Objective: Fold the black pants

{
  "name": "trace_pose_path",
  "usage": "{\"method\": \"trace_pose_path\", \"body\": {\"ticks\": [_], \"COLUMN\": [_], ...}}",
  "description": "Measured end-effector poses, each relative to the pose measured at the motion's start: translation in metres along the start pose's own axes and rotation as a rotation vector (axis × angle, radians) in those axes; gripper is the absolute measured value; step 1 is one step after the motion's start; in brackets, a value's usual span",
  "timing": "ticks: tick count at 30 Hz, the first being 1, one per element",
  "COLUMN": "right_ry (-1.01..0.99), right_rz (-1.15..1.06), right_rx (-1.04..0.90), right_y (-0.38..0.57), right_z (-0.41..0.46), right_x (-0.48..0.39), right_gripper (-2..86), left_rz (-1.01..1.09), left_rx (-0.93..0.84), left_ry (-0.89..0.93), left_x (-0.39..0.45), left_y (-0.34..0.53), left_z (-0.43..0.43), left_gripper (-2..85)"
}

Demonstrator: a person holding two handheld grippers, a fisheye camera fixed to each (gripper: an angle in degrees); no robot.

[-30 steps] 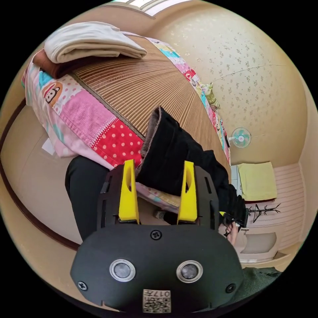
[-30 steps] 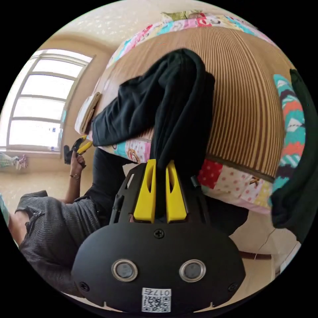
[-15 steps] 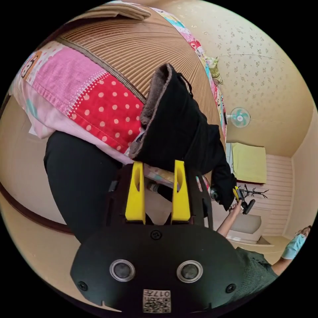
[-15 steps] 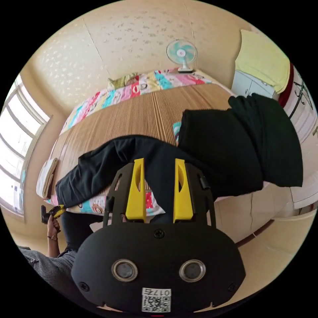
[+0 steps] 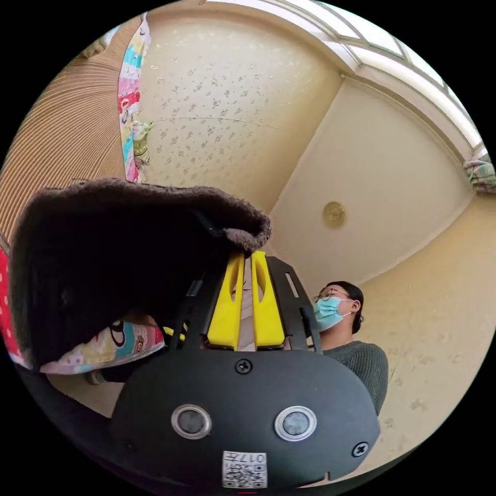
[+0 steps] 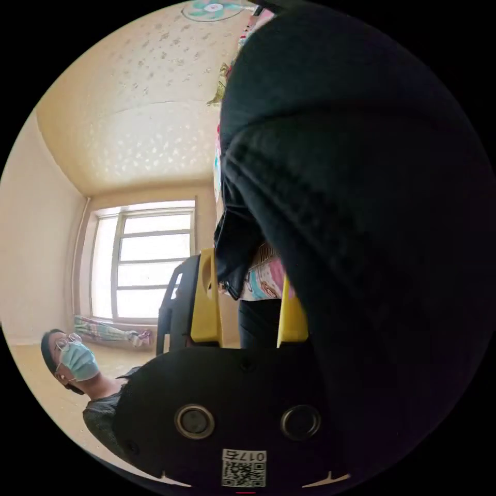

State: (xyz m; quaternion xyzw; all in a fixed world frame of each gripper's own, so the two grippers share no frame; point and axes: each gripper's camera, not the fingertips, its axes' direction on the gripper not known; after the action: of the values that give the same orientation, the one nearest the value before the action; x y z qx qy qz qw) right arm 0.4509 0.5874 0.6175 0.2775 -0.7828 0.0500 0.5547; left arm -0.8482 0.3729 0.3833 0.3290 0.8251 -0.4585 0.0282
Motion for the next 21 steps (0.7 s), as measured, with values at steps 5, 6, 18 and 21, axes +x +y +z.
{"method": "trace_pose_path", "body": {"ticks": [5,6,18,21], "right_ry": [0.053,0.048,-0.014,-0.033], "right_rz": [0.091,0.082,-0.239,-0.422], "right_rx": [0.058,0.066,0.083,0.053], "right_y": [0.015,0.017,0.057,0.009], "right_z": [-0.031,-0.033,-0.060,-0.087], "right_x": [0.007,0.006,-0.140,-0.219], "right_gripper": [12.5,12.2,-0.3,0.6], "left_rz": [0.160,0.177,0.073,-0.149], "left_rx": [0.161,0.167,0.230,0.310], "left_ry": [0.088,-0.001,-0.129,0.076], "left_x": [0.052,0.061,0.064,0.026], "left_y": [-0.037,-0.046,-0.053,-0.092], "left_z": [-0.032,-0.041,-0.049,-0.017], "left_gripper": [-0.3,-0.3,-0.5,0.4]}}
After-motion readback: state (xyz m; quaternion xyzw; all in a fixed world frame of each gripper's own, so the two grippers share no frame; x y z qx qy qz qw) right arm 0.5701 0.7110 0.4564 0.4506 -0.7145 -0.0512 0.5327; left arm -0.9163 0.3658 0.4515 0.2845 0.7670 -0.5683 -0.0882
